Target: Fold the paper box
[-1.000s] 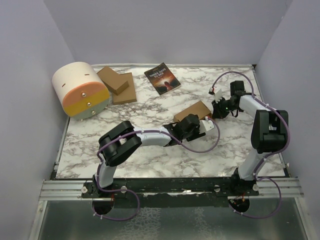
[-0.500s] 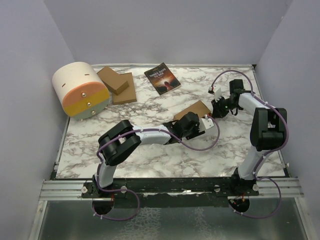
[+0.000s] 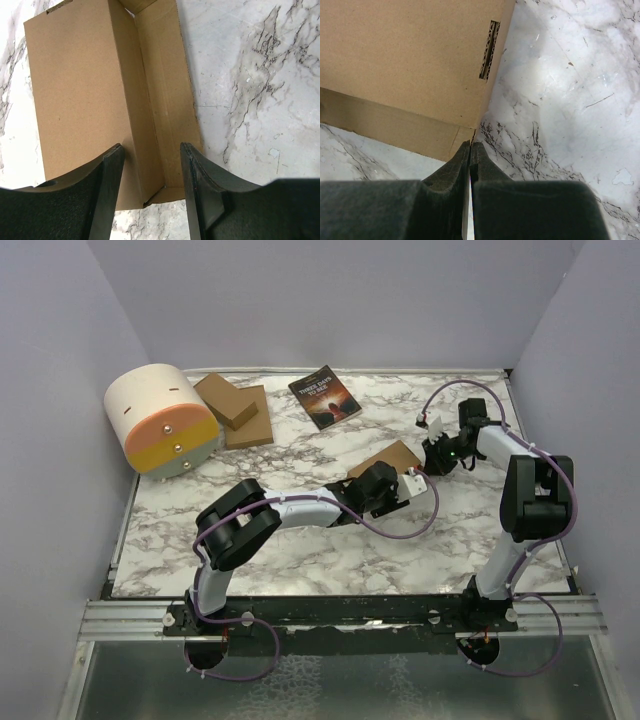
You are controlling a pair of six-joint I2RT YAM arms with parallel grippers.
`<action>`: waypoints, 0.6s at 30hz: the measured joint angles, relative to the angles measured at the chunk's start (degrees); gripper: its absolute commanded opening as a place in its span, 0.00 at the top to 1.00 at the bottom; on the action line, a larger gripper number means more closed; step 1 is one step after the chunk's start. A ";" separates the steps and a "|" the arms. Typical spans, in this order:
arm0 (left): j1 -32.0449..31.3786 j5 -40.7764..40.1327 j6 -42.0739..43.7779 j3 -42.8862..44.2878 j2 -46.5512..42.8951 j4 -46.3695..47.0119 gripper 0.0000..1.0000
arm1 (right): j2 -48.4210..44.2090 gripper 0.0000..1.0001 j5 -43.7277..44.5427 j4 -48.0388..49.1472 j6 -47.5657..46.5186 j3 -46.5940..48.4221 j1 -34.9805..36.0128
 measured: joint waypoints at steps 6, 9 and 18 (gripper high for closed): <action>0.22 0.11 0.04 0.11 0.02 -0.26 0.49 | 1.66 0.98 0.07 -0.37 1.40 2.14 0.20; 0.26 0.13 0.02 0.13 0.02 -0.26 0.46 | 1.97 0.96 0.15 -0.33 2.49 2.58 0.37; 0.26 -0.17 -1.44 0.70 0.02 -1.07 0.39 | 1.97 0.83 0.07 -0.33 3.13 2.47 0.46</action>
